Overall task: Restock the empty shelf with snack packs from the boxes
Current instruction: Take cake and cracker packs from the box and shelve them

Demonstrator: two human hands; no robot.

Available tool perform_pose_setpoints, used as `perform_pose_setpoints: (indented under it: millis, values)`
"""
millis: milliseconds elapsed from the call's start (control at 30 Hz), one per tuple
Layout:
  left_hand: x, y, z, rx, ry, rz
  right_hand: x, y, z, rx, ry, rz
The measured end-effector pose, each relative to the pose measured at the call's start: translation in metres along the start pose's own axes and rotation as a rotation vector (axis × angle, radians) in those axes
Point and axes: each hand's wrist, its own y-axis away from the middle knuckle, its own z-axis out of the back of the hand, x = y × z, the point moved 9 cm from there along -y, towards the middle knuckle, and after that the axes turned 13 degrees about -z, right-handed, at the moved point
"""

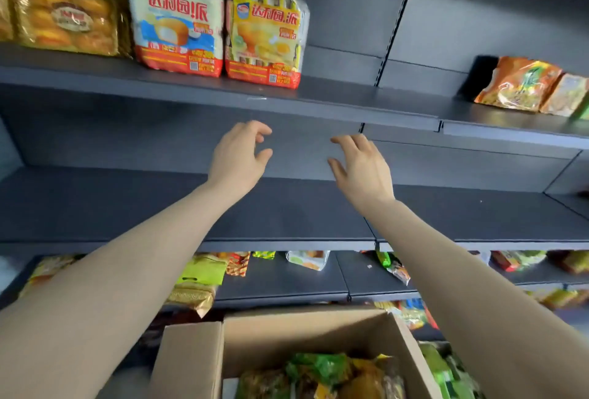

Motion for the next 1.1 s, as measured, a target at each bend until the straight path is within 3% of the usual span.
perform_pose_setpoints:
  millis: [333,533,733,1100]
  values:
    - [0.013,0.114,-0.130,0.250,0.075,0.013,-0.087,0.134,-0.071,0.145,0.031,-0.140]
    - [0.038,0.183,-0.208,0.410,0.149,0.030,-0.129,0.226,-0.137,0.333,0.087,-0.268]
    - [0.066,0.269,-0.287,0.561,0.171,0.130,-0.181,0.318,-0.195,0.493,0.116,-0.381]
    - [0.111,0.453,-0.425,0.729,0.122,0.455,-0.312,0.493,-0.340,0.991,0.177,-0.505]
